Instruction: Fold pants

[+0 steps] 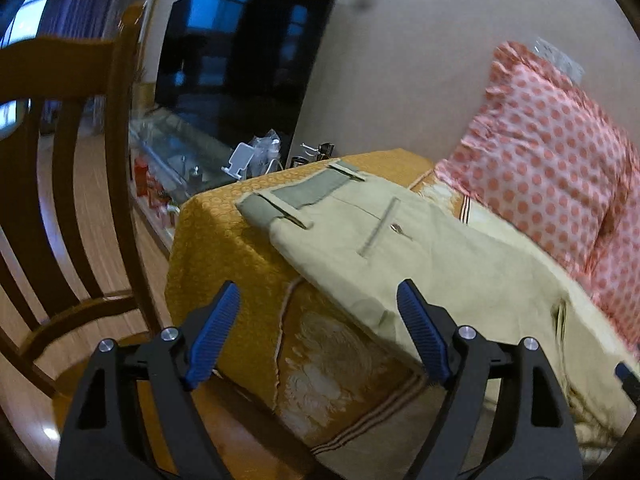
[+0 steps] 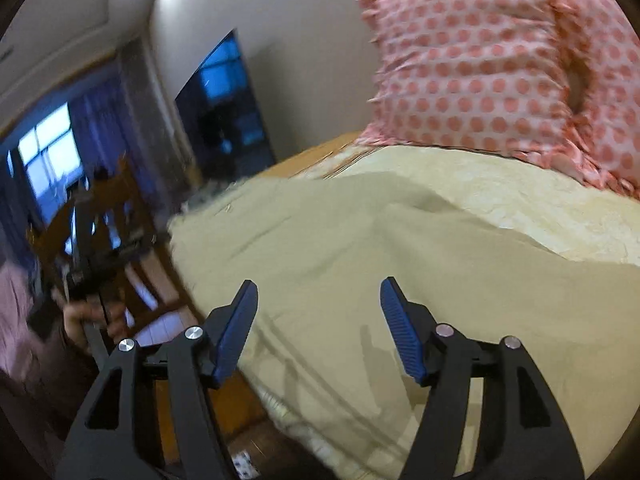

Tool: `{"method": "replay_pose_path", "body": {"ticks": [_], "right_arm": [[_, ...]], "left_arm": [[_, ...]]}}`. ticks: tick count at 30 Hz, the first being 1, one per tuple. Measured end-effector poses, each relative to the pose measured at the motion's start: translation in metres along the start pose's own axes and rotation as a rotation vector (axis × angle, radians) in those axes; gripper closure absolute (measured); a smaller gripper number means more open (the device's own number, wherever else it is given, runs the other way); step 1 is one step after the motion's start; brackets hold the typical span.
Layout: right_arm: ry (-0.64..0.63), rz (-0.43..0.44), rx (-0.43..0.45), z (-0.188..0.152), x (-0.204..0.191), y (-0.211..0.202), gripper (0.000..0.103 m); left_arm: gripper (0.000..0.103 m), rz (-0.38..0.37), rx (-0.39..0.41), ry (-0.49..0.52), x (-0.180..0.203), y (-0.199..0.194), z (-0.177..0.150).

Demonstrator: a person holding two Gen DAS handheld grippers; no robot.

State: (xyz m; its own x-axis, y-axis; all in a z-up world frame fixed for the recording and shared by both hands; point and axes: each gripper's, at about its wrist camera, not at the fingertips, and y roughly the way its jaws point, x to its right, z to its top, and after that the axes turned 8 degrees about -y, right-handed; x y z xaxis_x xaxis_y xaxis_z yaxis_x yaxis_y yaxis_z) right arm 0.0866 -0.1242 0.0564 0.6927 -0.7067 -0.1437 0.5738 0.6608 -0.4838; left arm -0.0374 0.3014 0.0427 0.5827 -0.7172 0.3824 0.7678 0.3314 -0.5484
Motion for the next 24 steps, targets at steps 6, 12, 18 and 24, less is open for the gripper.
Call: {"method": "replay_pose_path", "body": {"ticks": [6,12,18,24], "right_arm": [[-0.115,-0.179,-0.173,-0.019,-0.012,0.039,0.042],[-0.09,-0.142,-0.142,-0.02,-0.011,0.038,0.032],[-0.087,-0.129,-0.14,-0.022,-0.013,0.034,0.029],[-0.081,-0.121,-0.136,-0.022,-0.014,0.035,0.028]], "left_arm": [[0.022,0.015,-0.003,-0.11,-0.018,0.028,0.023],[0.022,0.049,-0.004,-0.091,-0.021,0.058,0.039],[0.017,0.057,0.005,-0.042,-0.008,0.057,0.026],[0.017,0.021,0.007,-0.017,0.011,0.044,0.001]]}}
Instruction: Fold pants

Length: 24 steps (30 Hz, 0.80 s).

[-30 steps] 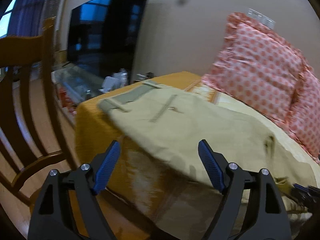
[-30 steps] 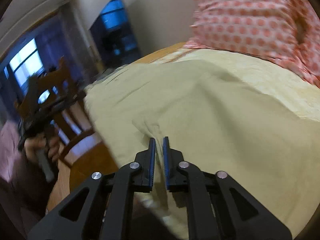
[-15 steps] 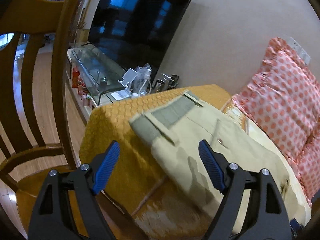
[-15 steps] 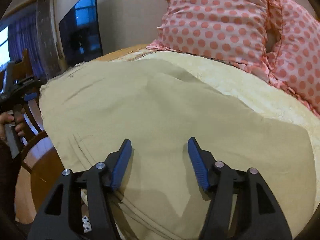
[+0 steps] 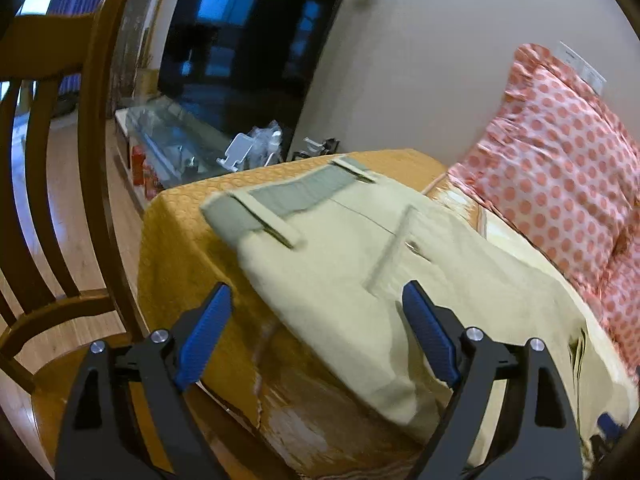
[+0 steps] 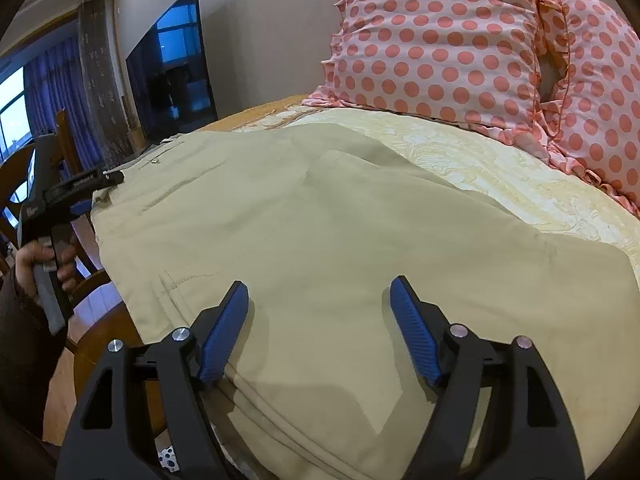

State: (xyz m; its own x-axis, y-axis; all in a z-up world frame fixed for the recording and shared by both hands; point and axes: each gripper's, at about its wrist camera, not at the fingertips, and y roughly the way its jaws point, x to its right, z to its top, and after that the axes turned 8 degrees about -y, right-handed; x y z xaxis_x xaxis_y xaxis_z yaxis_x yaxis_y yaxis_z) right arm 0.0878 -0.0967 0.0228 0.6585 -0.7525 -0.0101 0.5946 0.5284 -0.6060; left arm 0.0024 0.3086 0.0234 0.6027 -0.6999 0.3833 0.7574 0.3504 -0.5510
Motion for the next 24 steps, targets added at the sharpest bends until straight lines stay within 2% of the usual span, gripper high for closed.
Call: {"method": "replay_pose_path", "body": {"ticks": [2,5,6,7,9,10,11,12,15,18,21,23,24], "right_arm": [[0.003,0.008,0.002,0.0,0.0,0.0,0.025],[0.0,0.008,0.006,-0.001,-0.001,0.0,0.024],[0.001,0.01,0.007,-0.001,-0.001,0.0,0.024],[0.004,0.013,0.009,-0.001,-0.001,0.0,0.024],[0.013,0.022,0.012,-0.001,0.001,0.0,0.023],[0.016,0.025,0.012,-0.001,0.001,0.0,0.023],[0.018,0.029,0.014,-0.001,0.001,-0.001,0.023],[0.019,0.03,0.016,-0.001,0.001,-0.001,0.023],[0.022,0.034,0.017,-0.001,0.002,0.0,0.022],[0.027,0.036,0.021,-0.001,0.001,0.001,0.022],[0.04,0.045,0.029,-0.002,0.002,0.001,0.022],[0.044,0.05,0.031,-0.002,0.003,0.0,0.022],[0.044,0.051,0.032,-0.002,0.003,0.001,0.022]], "left_arm": [[0.017,0.043,0.011,0.057,0.011,0.0,-0.007],[0.021,0.022,0.014,0.009,0.008,-0.005,-0.003],[0.038,-0.013,0.028,-0.005,0.006,-0.009,-0.001],[0.04,-0.06,0.037,0.012,0.008,-0.013,0.002],[0.035,-0.012,0.029,0.064,0.015,-0.009,0.003],[0.031,0.028,-0.002,0.09,0.017,0.0,0.002],[0.03,0.035,0.01,0.109,0.018,0.002,0.0],[0.025,0.046,0.015,0.117,0.018,0.003,-0.002],[0.019,0.003,0.011,0.1,0.017,0.005,-0.001],[0.02,-0.071,-0.022,0.027,0.015,0.006,0.006],[0.035,-0.226,-0.095,-0.11,0.005,0.005,0.009],[0.047,-0.256,-0.109,-0.178,-0.002,0.005,0.011],[0.058,-0.269,-0.117,-0.217,-0.007,0.005,0.012]]}}
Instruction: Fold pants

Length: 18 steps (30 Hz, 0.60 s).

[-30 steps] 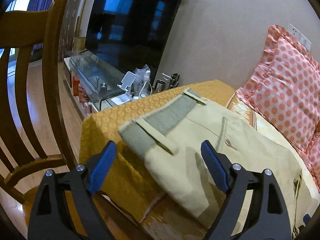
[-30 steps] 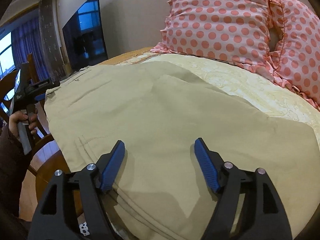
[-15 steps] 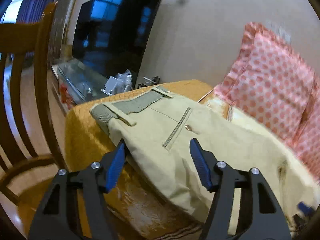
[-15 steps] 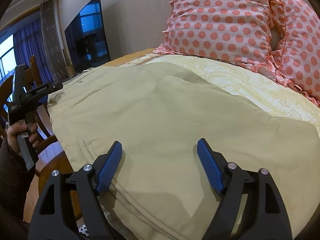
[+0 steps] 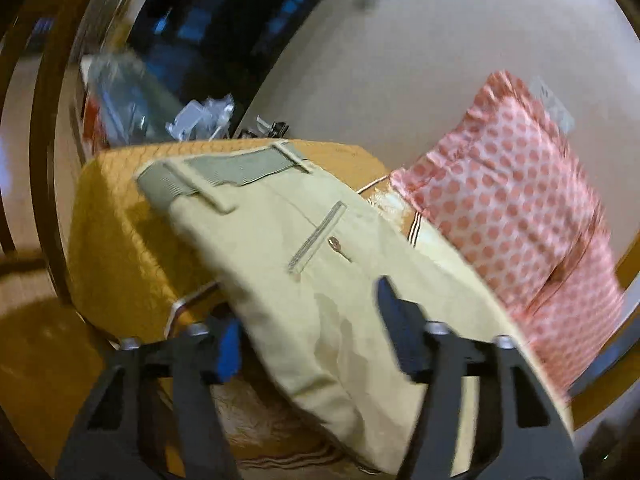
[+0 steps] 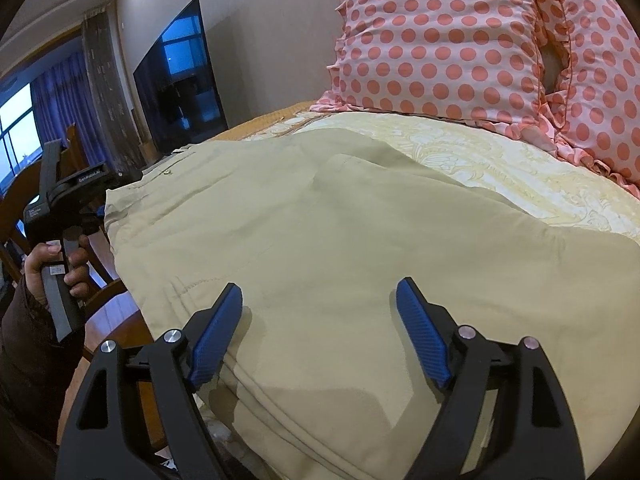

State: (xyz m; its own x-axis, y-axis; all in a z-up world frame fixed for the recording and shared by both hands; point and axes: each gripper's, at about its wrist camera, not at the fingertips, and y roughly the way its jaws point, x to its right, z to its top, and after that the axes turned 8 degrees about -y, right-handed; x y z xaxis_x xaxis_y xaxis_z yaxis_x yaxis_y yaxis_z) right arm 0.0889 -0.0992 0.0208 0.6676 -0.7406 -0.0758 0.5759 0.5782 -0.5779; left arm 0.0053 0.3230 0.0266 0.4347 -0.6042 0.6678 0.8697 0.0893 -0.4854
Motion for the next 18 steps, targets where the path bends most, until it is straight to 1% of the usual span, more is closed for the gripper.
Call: {"method": "replay_pose_path", "body": {"ticks": [1,3,4,5,6,7,8,9,10,12,13,14,15,16,18], "right_arm": [[0.001,0.002,0.002,0.0,0.0,0.0,0.022],[0.013,0.013,0.008,0.0,0.002,-0.001,0.022],[0.027,0.022,0.013,0.0,0.003,-0.002,0.022],[0.053,0.044,0.018,-0.001,0.007,-0.005,0.022],[0.077,0.063,0.024,-0.002,0.011,-0.008,0.022],[0.099,0.079,0.032,-0.003,0.015,-0.013,0.022],[0.123,0.09,0.048,-0.004,0.02,-0.02,0.022],[0.139,0.089,0.064,-0.006,0.024,-0.027,0.022],[0.157,0.082,0.087,-0.008,0.03,-0.037,0.022],[0.19,0.06,0.133,-0.014,0.043,-0.057,0.022],[0.208,0.038,0.159,-0.018,0.051,-0.07,0.022],[0.232,0.009,0.183,-0.023,0.06,-0.083,0.022],[0.254,-0.014,0.199,-0.026,0.068,-0.092,0.021],[0.281,-0.041,0.219,-0.031,0.078,-0.103,0.02],[0.353,-0.111,0.26,-0.043,0.1,-0.129,0.017]], "left_arm": [[0.071,-0.035,-0.01,-0.092,-0.011,-0.002,0.006],[0.087,-0.052,-0.026,-0.19,-0.025,-0.002,0.012],[0.09,-0.066,-0.048,-0.241,-0.031,0.001,0.015],[0.09,-0.057,-0.054,-0.249,-0.031,0.002,0.016],[0.092,-0.031,-0.051,-0.225,-0.026,0.001,0.017],[0.092,0.022,-0.04,-0.163,-0.011,0.0,0.018],[0.093,0.055,-0.027,-0.109,0.002,-0.001,0.018],[0.093,0.078,-0.008,-0.031,0.024,-0.005,0.019],[0.094,0.075,0.004,0.015,0.039,-0.009,0.019],[0.094,0.053,0.022,0.151,0.091,-0.016,0.015],[0.094,0.036,0.029,0.217,0.116,-0.019,0.007],[0.094,0.004,0.027,0.31,0.149,-0.023,-0.007],[0.094,-0.02,0.022,0.363,0.168,-0.025,-0.018],[0.094,-0.086,0.01,0.465,0.2,-0.029,-0.042],[0.094,-0.195,-0.037,0.635,0.245,-0.037,-0.093]]}}
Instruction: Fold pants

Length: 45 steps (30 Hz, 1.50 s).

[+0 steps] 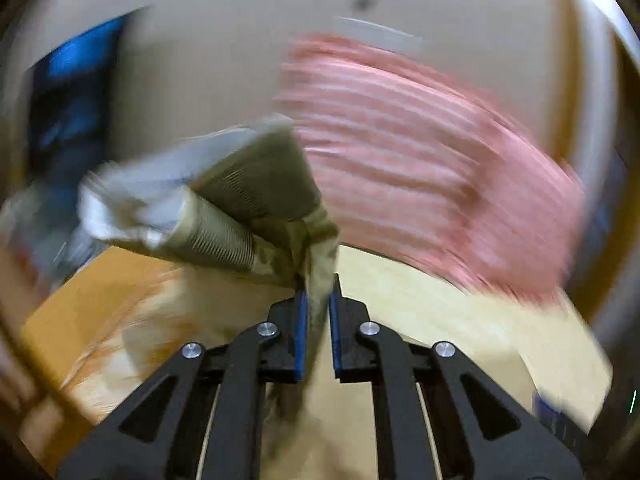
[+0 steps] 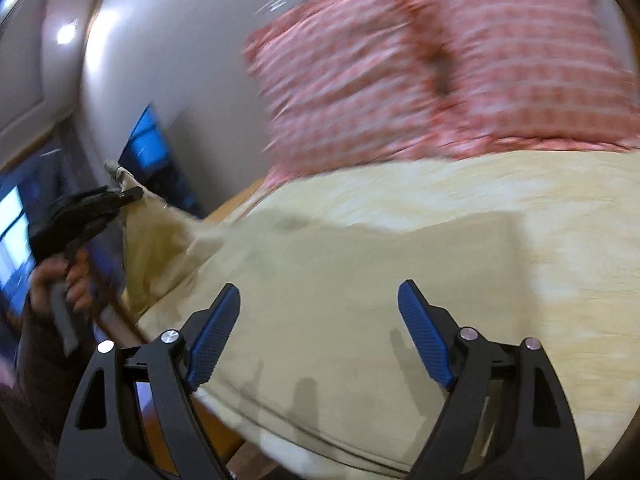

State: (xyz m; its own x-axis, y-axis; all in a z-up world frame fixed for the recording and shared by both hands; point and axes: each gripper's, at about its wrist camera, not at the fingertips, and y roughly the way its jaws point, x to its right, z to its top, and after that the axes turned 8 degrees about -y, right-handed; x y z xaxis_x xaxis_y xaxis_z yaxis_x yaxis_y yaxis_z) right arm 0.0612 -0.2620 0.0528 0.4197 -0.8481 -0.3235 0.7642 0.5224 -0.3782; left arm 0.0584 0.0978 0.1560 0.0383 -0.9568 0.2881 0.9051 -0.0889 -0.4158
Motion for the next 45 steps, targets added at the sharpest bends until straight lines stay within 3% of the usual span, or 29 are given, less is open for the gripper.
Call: {"method": "replay_pose_path", "body": {"ticks": [3,5,7,8,11,12,14,15,16,17,21,24,26,31,33,34,35,36,40,45], "right_arm": [[0.1,-0.082,0.039,-0.001,0.034,-0.027,0.015],[0.182,-0.109,0.053,-0.005,0.056,-0.041,0.014],[0.246,-0.118,0.049,-0.009,0.068,-0.049,0.014],[0.261,-0.111,0.049,-0.01,0.072,-0.05,0.014],[0.254,-0.035,0.043,-0.005,0.069,-0.044,0.014],[0.254,0.032,0.032,0.0,0.065,-0.037,0.014],[0.258,0.154,-0.005,0.009,0.05,-0.019,0.014],[0.266,0.245,-0.048,0.015,0.036,0.0,0.014],[0.274,0.291,-0.085,0.02,0.026,0.015,0.014],[0.29,0.327,-0.132,0.024,0.016,0.033,0.016],[0.386,0.337,-0.311,0.032,-0.005,0.1,0.027],[0.388,0.229,-0.432,0.032,-0.017,0.142,0.028],[0.397,0.202,-0.462,0.03,-0.021,0.155,0.028],[0.515,0.152,-0.418,0.034,-0.019,0.17,0.027],[0.5,0.124,-0.389,0.034,-0.022,0.171,0.028],[0.481,0.101,-0.377,0.033,-0.024,0.171,0.037],[0.464,0.077,-0.367,0.029,-0.026,0.172,0.065],[0.475,0.082,-0.362,0.027,-0.023,0.177,0.075],[0.544,0.185,-0.248,0.027,-0.011,0.169,0.081],[0.445,0.221,-0.05,0.066,-0.013,0.112,0.086]], "left_arm": [[0.102,-0.279,-0.157,0.26,0.102,0.012,-0.062],[0.103,-0.344,-0.234,0.409,0.142,0.021,-0.11],[0.103,-0.35,-0.314,0.463,0.154,0.032,-0.143],[0.103,-0.367,-0.361,0.443,0.151,0.036,-0.151],[0.102,-0.39,-0.355,0.37,0.126,0.027,-0.15],[0.099,-0.383,-0.335,0.338,0.115,0.022,-0.145],[0.083,-0.333,-0.284,0.261,0.087,0.017,-0.128],[0.064,-0.274,-0.247,0.222,0.069,0.013,-0.122],[0.057,-0.237,-0.225,0.2,0.058,0.008,-0.118],[0.057,-0.201,-0.205,0.177,0.048,0.006,-0.115],[0.047,-0.098,-0.155,0.103,0.011,-0.004,-0.105],[0.041,-0.062,-0.13,0.079,-0.005,-0.006,-0.102],[0.04,-0.052,-0.123,0.065,-0.016,-0.007,-0.102],[0.038,-0.051,-0.126,0.011,-0.04,0.0,-0.102],[0.038,-0.055,-0.124,-0.012,-0.048,-0.002,-0.102],[0.037,-0.056,-0.123,-0.017,-0.05,-0.002,-0.102],[0.037,-0.056,-0.122,-0.024,-0.053,-0.003,-0.102],[0.036,-0.054,-0.119,-0.031,-0.056,-0.003,-0.102],[0.035,-0.038,-0.101,-0.051,-0.064,-0.007,-0.099],[0.03,-0.014,-0.049,-0.073,-0.068,-0.017,-0.092]]}}
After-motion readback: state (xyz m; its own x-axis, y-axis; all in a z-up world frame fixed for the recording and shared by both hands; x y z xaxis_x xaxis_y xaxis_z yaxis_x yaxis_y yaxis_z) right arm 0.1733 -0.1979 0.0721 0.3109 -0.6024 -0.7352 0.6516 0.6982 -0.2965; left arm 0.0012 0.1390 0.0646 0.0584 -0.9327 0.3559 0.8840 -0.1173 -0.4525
